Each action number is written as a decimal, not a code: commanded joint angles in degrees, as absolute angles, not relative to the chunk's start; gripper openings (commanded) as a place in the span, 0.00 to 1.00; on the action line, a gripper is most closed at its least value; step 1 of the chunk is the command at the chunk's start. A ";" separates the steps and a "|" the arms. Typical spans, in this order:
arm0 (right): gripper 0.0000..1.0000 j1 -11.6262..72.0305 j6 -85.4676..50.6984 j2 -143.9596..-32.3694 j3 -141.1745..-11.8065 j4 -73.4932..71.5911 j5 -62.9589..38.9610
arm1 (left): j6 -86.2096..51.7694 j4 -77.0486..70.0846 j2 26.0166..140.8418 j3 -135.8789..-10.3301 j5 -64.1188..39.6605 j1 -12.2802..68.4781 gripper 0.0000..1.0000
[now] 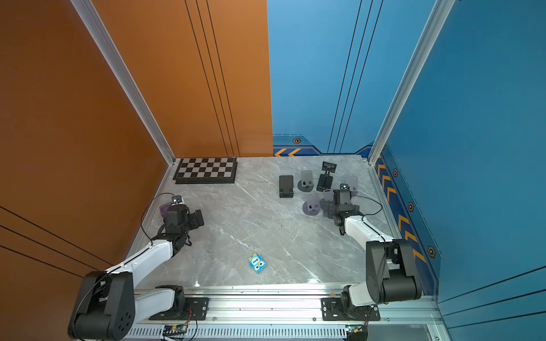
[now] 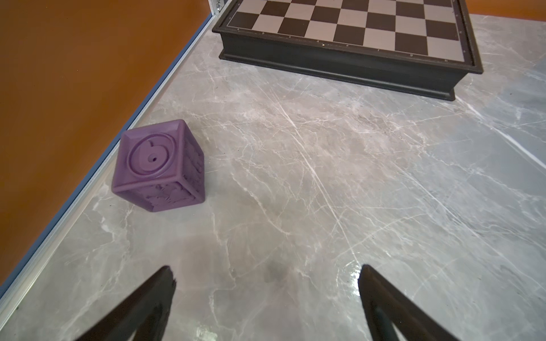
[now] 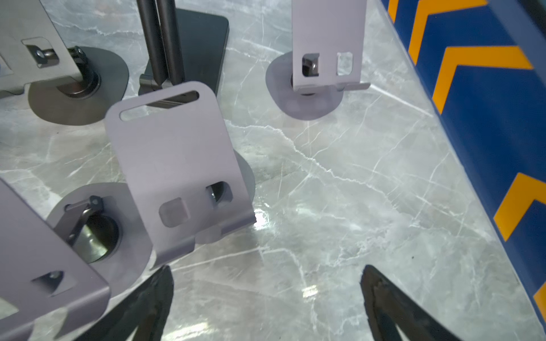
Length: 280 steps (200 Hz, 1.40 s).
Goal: Open the phone stand
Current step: Reset both arms
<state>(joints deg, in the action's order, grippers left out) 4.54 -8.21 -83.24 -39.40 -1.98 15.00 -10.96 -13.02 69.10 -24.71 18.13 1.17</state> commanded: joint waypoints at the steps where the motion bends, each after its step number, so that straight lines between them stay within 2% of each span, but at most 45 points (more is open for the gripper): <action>1: 1.00 4.00 -5.34 -82.44 -35.86 -16.21 18.03 | -7.84 -21.71 69.26 -22.07 20.37 1.14 0.98; 74: 1.00 1.41 -6.14 -86.80 -33.05 -27.77 13.69 | -4.17 -34.17 80.15 -26.08 11.20 -0.39 0.98; 108: 1.00 2.11 -4.53 -84.83 -26.23 -38.55 12.20 | -2.66 -36.97 84.07 -26.61 10.05 0.15 0.98; 130: 1.00 2.34 -3.17 -87.42 -21.55 -49.53 9.70 | -1.54 -37.18 86.13 -27.73 8.84 0.70 0.98; 138: 1.00 2.57 -3.38 -86.44 -22.55 -45.57 10.92 | -1.50 -37.17 86.03 -27.60 8.94 0.69 0.98; 157: 1.00 2.33 -3.51 -86.77 -22.36 -46.74 10.23 | -0.95 -37.94 86.15 -27.12 8.56 1.14 0.98; 174: 1.00 2.23 -3.52 -86.87 -22.20 -47.24 10.18 | 1.11 -47.28 87.88 -22.92 7.33 2.29 0.98; 280: 1.00 2.20 -3.49 -86.78 -22.25 -46.94 10.02 | 1.25 -47.17 87.71 -22.87 7.84 2.46 0.98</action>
<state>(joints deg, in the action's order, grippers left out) 2.02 -4.23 -86.61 -22.33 -45.67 10.50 0.64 -45.98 87.66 -23.57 9.10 2.55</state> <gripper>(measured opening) 0.999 0.983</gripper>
